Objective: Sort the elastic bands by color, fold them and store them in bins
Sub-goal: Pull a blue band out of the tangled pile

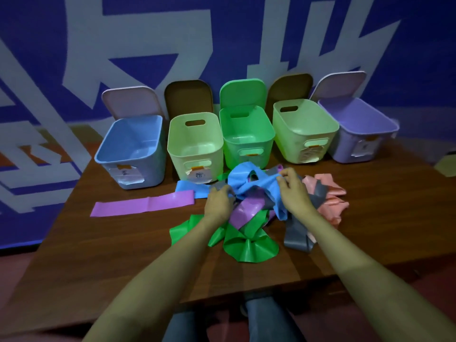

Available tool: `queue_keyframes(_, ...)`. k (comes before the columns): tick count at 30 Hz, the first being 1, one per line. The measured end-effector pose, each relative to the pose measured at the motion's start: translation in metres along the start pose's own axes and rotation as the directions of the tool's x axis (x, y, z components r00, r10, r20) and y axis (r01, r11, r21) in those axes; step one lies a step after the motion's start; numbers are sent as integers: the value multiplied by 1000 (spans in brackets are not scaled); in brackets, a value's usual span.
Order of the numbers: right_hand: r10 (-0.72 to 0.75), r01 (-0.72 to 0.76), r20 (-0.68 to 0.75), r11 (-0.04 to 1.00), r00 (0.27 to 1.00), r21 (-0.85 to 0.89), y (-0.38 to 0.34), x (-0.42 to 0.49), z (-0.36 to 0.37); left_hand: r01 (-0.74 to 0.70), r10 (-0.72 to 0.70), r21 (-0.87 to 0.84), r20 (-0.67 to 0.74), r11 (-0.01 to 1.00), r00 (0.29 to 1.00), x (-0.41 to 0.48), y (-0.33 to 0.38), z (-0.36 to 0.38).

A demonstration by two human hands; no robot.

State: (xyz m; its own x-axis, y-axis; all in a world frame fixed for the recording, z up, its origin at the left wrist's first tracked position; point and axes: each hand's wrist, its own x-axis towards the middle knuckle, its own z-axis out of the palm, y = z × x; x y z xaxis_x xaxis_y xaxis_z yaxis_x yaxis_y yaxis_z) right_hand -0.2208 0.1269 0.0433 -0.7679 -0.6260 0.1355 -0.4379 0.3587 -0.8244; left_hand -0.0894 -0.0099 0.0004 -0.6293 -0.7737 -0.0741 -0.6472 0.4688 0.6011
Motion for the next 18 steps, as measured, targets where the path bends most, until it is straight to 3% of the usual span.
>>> queue_keyframes(3, -65, 70, -74, 995, 995, 69, -7, 8, -9, -104, 102, 7, -233, 995, 967, -1, 8, -13)
queue_keyframes(5, -116, 118, -41, 992, 992, 45, -11, 16, -18, -209, 202, 18, -351, 978, 914, -2, 14, -27)
queue_keyframes(8, -186, 226, 184, 948, 965, -226, -14, 28, -29, -338, 295, -41, -399, 940, 869, -4, 28, -48)
queue_keyframes(10, -212, 282, 237, 903, 948, -324, -14, 37, -31, -369, 254, -254, -391, 894, 885, -10, 44, -64)
queue_keyframes(12, -241, 283, 185, 926, 953, -250, -19, 45, -30, -358, 208, -463, -344, 811, 916, -15, 61, -78)
queue_keyframes(16, -187, 153, 210, 974, 960, 167, -40, 56, -37, -407, 244, -524, -353, 748, 903, -11, 71, -102)
queue_keyframes(18, -187, 136, 223, 965, 957, 226, -49, 61, -40, -370, 229, -579, -304, 727, 925, -5, 71, -115)
